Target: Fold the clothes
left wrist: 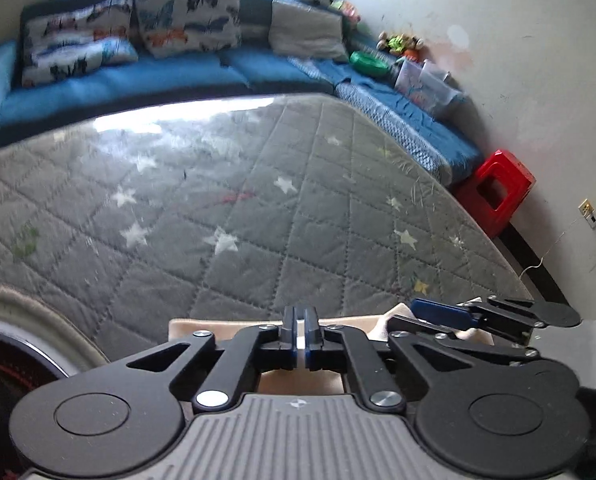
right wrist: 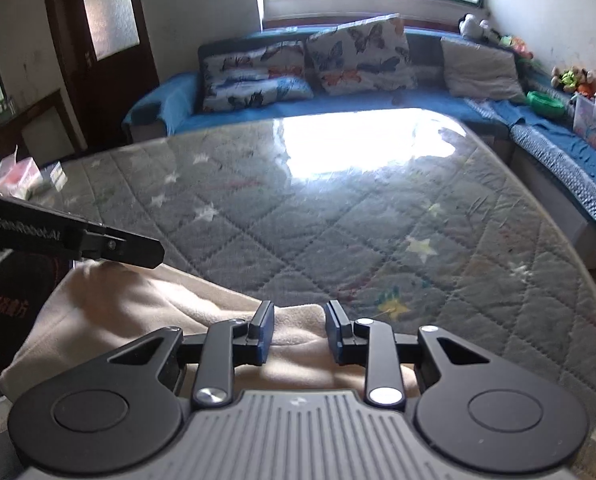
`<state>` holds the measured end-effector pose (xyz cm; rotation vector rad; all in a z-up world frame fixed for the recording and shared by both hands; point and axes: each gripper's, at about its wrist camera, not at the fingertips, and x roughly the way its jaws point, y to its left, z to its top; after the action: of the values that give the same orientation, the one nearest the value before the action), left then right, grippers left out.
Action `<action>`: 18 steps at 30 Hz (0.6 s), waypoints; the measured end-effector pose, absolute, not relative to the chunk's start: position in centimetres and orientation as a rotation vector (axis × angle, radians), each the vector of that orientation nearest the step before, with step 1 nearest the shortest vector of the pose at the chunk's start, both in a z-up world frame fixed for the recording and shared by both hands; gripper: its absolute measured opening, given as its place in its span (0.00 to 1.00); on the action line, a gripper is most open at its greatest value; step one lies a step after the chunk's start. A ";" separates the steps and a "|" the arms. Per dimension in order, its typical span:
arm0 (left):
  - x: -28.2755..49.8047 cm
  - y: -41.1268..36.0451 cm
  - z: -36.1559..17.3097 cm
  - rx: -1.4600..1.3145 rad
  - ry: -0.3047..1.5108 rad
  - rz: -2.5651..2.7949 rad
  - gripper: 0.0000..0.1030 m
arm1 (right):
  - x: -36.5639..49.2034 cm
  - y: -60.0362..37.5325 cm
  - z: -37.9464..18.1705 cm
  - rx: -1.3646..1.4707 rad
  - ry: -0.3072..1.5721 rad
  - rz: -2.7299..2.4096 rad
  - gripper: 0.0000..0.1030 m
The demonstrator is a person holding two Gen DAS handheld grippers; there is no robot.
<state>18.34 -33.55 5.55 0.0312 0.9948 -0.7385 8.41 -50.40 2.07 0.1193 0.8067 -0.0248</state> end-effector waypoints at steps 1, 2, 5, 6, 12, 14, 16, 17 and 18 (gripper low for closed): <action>18.4 -33.6 5.4 0.035 1.013 -0.731 0.13 | 8.6 -50.4 2.0 0.112 0.810 -0.023 0.25; 18.5 -33.7 5.3 0.045 1.027 -0.722 0.22 | 8.6 -50.4 2.1 0.112 0.810 -0.022 0.19; 18.4 -33.9 4.9 0.084 1.053 -0.690 0.35 | 8.4 -50.4 2.4 0.108 0.793 -0.031 0.04; 18.4 -33.7 4.8 0.080 1.063 -0.696 0.32 | 8.3 -50.3 2.5 0.102 0.783 -0.033 0.03; 18.1 -33.1 4.7 0.046 1.038 -0.745 0.03 | 6.9 -49.8 4.1 0.098 0.697 -0.057 0.01; 17.7 -32.5 5.4 0.029 0.969 -0.755 0.02 | 6.5 -49.9 4.6 0.104 0.666 -0.074 0.01; 17.5 -32.2 5.8 0.024 0.904 -0.748 0.01 | 6.4 -50.0 4.9 0.107 0.642 -0.095 0.00; 17.4 -32.1 5.9 0.024 0.872 -0.741 0.01 | 6.5 -50.2 4.9 0.110 0.637 -0.110 0.00; 17.4 -32.1 5.9 0.027 0.848 -0.730 0.01 | 6.6 -50.3 4.8 0.114 0.636 -0.124 0.00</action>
<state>17.38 -32.09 5.94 0.0269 0.8483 -0.7304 6.59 -50.31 4.76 0.1138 0.6360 -0.1239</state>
